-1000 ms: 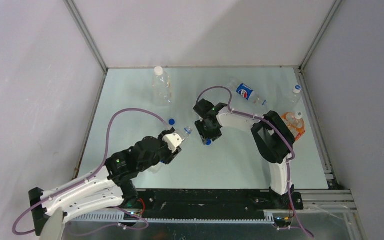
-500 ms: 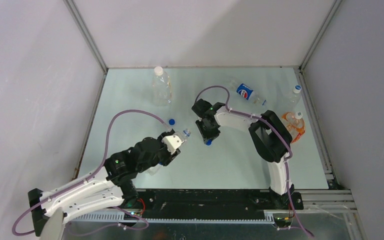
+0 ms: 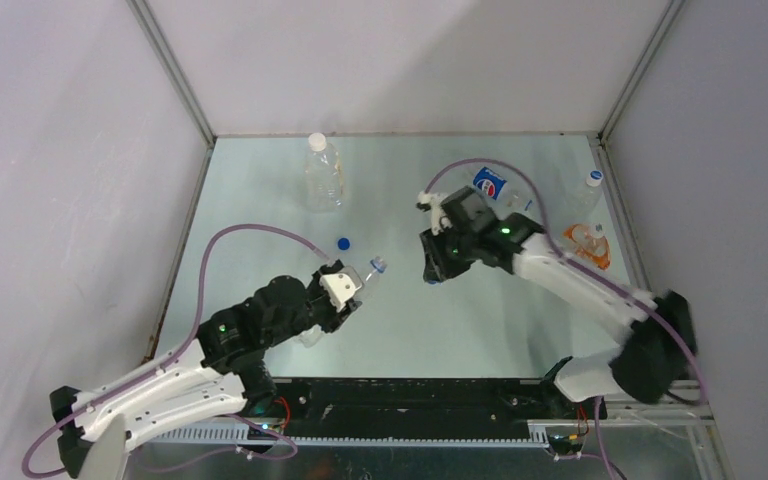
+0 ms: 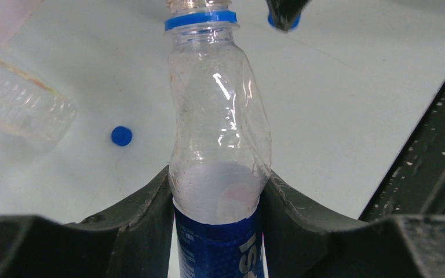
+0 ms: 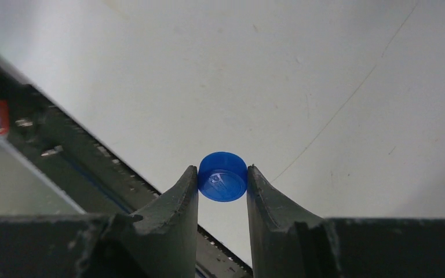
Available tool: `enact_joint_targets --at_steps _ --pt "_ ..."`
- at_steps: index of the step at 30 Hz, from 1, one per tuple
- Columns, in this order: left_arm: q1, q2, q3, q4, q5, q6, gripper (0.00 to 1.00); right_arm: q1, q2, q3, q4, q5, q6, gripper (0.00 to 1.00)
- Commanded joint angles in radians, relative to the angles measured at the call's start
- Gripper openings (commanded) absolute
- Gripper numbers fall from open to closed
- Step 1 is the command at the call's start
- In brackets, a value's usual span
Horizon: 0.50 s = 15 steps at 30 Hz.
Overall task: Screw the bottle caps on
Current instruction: Screw the bottle cap onto the plastic bottle.
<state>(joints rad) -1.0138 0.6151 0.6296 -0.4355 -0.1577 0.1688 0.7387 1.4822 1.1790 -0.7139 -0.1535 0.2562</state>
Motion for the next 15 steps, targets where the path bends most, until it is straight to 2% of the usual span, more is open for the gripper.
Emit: enact_joint_targets --at_steps 1,4,6,12,15 --pt "0.005 0.046 0.039 0.094 0.123 0.041 0.00 -0.052 -0.201 -0.022 0.056 -0.223 -0.124 0.00" --pt "0.008 0.093 0.057 0.124 0.147 0.053 0.00 -0.062 -0.333 -0.022 0.067 -0.266 -0.209 0.00" --pt "0.022 0.148 0.088 0.116 0.213 0.076 0.00 -0.064 -0.393 -0.022 0.065 -0.310 -0.274 0.00" --pt "0.100 0.272 0.198 0.070 0.537 0.172 0.00 -0.067 -0.490 -0.025 0.066 -0.445 -0.343 0.00" --pt "0.147 0.317 0.263 0.011 0.646 0.239 0.00 -0.068 -0.536 -0.025 0.074 -0.508 -0.370 0.00"
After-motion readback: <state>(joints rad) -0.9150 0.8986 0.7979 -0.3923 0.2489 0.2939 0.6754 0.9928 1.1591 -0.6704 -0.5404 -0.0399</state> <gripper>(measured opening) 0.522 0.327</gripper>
